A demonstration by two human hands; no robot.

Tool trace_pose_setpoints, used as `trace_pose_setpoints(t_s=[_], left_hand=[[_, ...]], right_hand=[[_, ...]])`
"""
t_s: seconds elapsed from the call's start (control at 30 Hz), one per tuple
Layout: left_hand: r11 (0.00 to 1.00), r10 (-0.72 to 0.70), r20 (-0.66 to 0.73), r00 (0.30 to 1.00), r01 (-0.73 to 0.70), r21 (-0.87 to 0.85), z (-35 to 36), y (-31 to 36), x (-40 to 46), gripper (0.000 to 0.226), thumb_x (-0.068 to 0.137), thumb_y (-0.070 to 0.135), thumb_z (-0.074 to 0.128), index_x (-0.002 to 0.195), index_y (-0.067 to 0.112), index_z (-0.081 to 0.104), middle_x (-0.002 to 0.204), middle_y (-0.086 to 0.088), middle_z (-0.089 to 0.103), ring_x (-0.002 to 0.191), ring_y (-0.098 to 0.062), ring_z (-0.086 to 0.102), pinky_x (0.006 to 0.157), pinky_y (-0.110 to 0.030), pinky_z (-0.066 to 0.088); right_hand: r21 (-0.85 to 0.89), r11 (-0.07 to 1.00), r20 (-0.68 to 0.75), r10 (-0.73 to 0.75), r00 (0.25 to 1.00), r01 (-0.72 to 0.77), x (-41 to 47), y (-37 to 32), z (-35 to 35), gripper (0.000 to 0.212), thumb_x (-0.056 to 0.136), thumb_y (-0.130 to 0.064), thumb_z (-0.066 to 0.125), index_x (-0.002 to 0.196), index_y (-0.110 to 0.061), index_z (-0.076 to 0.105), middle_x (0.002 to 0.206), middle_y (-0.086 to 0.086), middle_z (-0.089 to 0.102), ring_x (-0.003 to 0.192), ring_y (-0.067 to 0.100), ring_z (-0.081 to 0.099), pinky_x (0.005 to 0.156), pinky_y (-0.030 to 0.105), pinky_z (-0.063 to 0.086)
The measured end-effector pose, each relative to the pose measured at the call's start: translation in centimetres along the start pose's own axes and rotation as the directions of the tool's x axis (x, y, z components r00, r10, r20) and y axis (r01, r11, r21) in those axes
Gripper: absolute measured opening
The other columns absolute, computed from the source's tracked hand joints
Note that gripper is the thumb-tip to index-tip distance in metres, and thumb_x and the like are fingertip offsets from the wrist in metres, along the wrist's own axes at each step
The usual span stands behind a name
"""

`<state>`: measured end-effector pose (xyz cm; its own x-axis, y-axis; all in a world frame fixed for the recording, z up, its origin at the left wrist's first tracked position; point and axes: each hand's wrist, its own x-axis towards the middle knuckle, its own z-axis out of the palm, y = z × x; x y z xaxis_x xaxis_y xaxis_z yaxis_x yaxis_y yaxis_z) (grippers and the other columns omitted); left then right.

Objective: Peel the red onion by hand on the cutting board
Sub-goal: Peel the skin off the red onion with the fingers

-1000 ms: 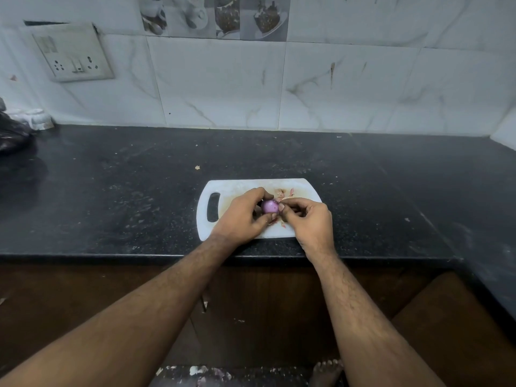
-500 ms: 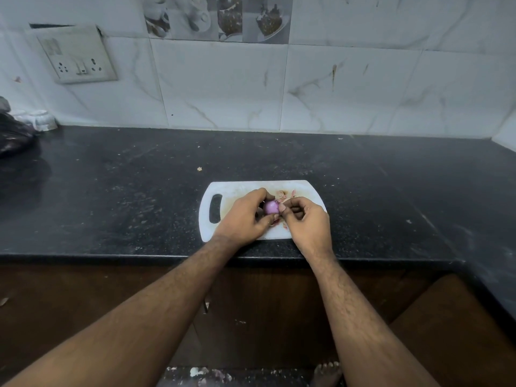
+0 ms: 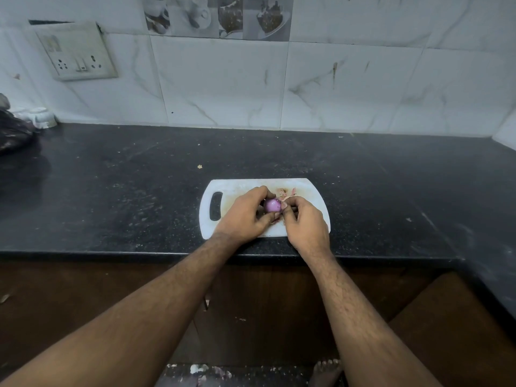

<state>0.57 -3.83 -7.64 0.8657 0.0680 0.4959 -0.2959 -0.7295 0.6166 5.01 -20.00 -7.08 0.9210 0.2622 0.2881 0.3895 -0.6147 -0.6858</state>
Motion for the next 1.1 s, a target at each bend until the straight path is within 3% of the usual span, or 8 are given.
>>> trace_pose_setpoints(t_s=[0.27,0.43,0.53,0.63,0.73,0.87,1.0,1.1], left_hand=[[1.000,-0.013,-0.011,1.000,0.013,0.017,-0.05,0.05,0.13,0.027,0.089,0.021,0.077,0.109,0.015,0.060,0.107,-0.001,0.070,0.094,-0.015,0.065,0.082,-0.024,0.053],[1.000,-0.029,-0.012,1.000,0.029,0.005,-0.15,0.30,0.11,0.027,0.088,0.022,0.078,0.107,0.019,0.058,0.107,0.001,0.069,0.094,-0.012,0.065,0.079,-0.011,0.047],[0.999,-0.034,-0.013,0.999,0.034,0.000,-0.10,0.24,0.12,0.026,0.088,0.021,0.077,0.107,0.017,0.059,0.105,0.001,0.069,0.093,-0.012,0.065,0.079,-0.016,0.048],[1.000,-0.024,-0.014,1.000,0.024,0.006,-0.17,0.31,0.10,0.024,0.089,0.019,0.076,0.106,0.017,0.058,0.102,0.001,0.068,0.091,-0.012,0.064,0.078,-0.016,0.048],[1.000,-0.025,0.000,1.000,0.025,0.001,-0.12,0.32,0.12,0.023,0.090,0.019,0.074,0.106,0.019,0.057,0.103,0.003,0.068,0.092,-0.011,0.064,0.080,-0.017,0.049],[1.000,-0.020,-0.002,1.000,0.020,0.009,-0.09,0.13,0.09,0.023,0.095,0.023,0.070,0.112,0.017,0.056,0.103,0.003,0.068,0.090,-0.010,0.064,0.078,-0.017,0.047],[0.997,-0.015,0.007,1.000,0.015,0.077,-0.05,0.10,0.00,0.044,0.100,0.025,0.060,0.143,0.016,0.052,0.121,-0.002,0.067,0.104,-0.013,0.062,0.093,-0.024,0.046],[0.995,-0.010,0.007,1.000,0.010,0.102,-0.09,0.08,0.11,0.043,0.101,0.024,0.059,0.143,0.018,0.056,0.115,-0.003,0.068,0.102,-0.015,0.061,0.095,-0.030,0.048]], right_hand=[[0.038,0.999,-0.064,0.033,0.997,-0.031,-0.14,-0.14,-0.02,0.019,0.103,-0.026,0.056,0.117,-0.020,0.067,0.108,-0.006,0.072,0.083,0.007,0.057,0.072,0.027,0.044],[0.061,0.997,-0.111,0.049,0.993,-0.042,-0.04,-0.06,0.18,0.020,0.104,-0.025,0.055,0.119,-0.018,0.066,0.110,-0.005,0.072,0.091,0.009,0.062,0.079,0.029,0.051],[0.115,0.993,-0.106,0.053,0.993,-0.041,-0.11,-0.19,0.14,0.026,0.107,-0.041,0.047,0.107,-0.022,0.066,0.094,-0.010,0.070,0.081,0.009,0.063,0.069,0.030,0.046],[0.044,0.998,-0.047,0.034,0.998,-0.032,-0.19,-0.66,0.03,0.035,0.100,-0.059,0.050,0.100,-0.027,0.064,0.089,-0.015,0.067,0.078,0.004,0.060,0.064,0.029,0.045],[-0.046,0.999,-0.013,0.021,1.000,-0.022,-0.13,-0.74,-0.05,0.026,0.101,-0.052,0.053,0.096,-0.027,0.061,0.085,-0.013,0.065,0.071,0.000,0.055,0.056,0.025,0.036],[-0.004,0.999,-0.048,0.034,0.998,-0.034,-0.02,-0.37,-0.05,0.017,0.103,-0.037,0.054,0.098,-0.024,0.062,0.086,-0.011,0.067,0.071,0.004,0.057,0.055,0.025,0.035],[0.010,0.998,-0.128,0.057,0.990,-0.056,-0.12,-0.32,0.35,0.009,0.101,-0.026,0.059,0.097,-0.018,0.062,0.089,-0.007,0.067,0.077,0.011,0.061,0.065,0.028,0.043],[0.042,0.998,-0.173,0.055,0.983,-0.048,-0.20,-0.42,0.20,0.012,0.098,-0.016,0.063,0.110,-0.017,0.063,0.106,-0.006,0.066,0.089,0.009,0.061,0.076,0.027,0.051]])
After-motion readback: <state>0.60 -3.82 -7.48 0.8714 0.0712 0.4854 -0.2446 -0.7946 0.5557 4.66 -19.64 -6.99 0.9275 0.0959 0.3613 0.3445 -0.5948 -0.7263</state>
